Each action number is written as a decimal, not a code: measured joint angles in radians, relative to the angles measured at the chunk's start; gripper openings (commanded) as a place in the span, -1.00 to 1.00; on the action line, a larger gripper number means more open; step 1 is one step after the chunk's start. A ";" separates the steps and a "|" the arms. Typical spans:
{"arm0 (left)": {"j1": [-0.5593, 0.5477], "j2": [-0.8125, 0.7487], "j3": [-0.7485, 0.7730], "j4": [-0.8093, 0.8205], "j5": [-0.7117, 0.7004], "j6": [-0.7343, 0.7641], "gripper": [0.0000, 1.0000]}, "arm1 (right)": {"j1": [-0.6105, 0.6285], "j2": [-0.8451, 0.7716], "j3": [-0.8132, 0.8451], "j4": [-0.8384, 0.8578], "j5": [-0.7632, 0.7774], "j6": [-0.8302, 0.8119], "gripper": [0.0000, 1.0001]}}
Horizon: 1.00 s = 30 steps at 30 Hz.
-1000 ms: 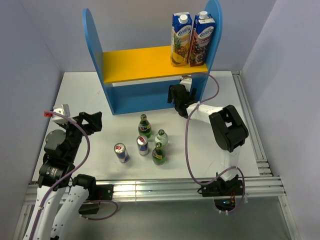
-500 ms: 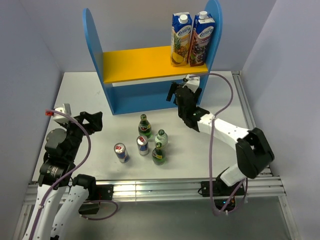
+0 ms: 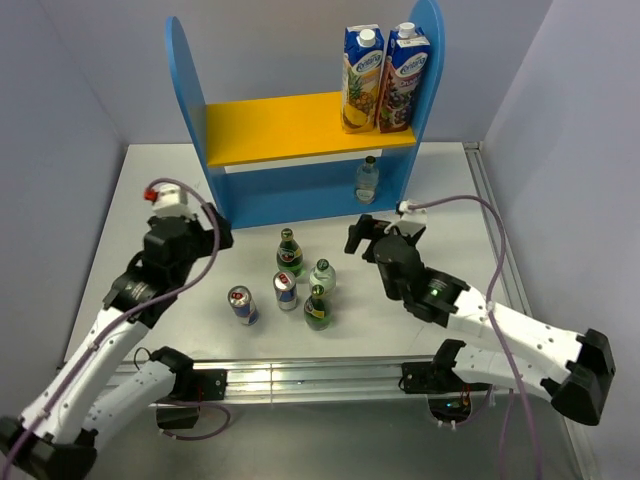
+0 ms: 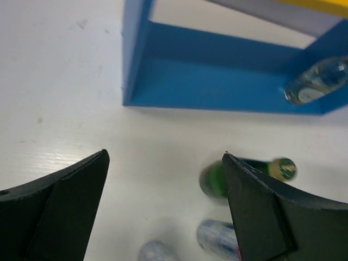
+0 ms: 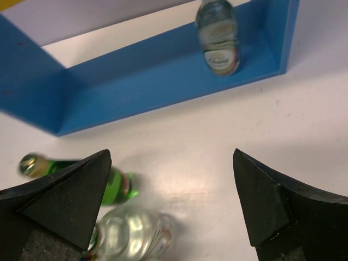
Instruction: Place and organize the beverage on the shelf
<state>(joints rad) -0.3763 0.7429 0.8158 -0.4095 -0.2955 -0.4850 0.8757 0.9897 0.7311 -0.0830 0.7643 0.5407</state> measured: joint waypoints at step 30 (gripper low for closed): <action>-1.126 0.554 0.094 -0.898 -0.879 -1.424 0.85 | 0.290 -0.335 -0.183 -0.434 0.072 0.326 1.00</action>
<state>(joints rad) -1.5021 1.2968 0.9096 -1.3071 -1.1744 -1.9095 1.1656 0.6544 0.5484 -0.5171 0.8368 0.8669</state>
